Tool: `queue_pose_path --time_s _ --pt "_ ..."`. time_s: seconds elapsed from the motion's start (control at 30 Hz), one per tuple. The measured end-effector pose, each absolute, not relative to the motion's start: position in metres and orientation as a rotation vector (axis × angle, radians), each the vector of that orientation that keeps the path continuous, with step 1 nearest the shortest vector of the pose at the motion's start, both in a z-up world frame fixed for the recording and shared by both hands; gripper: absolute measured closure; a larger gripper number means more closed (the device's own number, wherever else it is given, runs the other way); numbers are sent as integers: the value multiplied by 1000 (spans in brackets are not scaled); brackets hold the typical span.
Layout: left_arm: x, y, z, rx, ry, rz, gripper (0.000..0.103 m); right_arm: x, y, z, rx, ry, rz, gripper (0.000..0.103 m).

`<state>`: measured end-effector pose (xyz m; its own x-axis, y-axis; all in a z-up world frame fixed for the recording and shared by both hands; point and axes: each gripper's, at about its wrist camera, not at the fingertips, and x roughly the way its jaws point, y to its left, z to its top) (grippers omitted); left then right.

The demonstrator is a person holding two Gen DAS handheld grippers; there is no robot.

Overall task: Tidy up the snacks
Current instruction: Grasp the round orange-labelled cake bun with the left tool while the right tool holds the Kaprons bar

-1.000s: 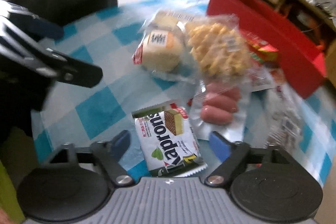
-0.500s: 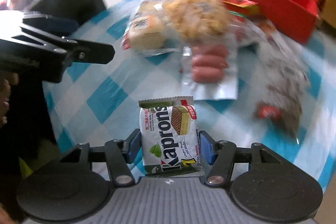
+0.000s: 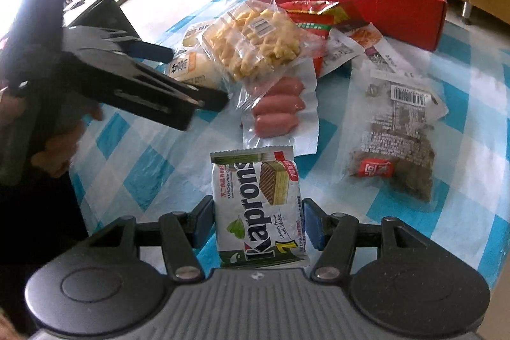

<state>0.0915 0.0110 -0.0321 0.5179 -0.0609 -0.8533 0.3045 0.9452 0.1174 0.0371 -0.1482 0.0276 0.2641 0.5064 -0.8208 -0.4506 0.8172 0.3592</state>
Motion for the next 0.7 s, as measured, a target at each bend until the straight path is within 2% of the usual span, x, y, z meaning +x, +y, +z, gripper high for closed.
queue_pose_path --time_s 0.37,0.7 --pt "40 13 -28 227 1073 -266 2 42 -146 24 56 1169 645 45" --pt "73 12 -46 184 1140 -139 0 44 -144 21 39 1153 628 45"
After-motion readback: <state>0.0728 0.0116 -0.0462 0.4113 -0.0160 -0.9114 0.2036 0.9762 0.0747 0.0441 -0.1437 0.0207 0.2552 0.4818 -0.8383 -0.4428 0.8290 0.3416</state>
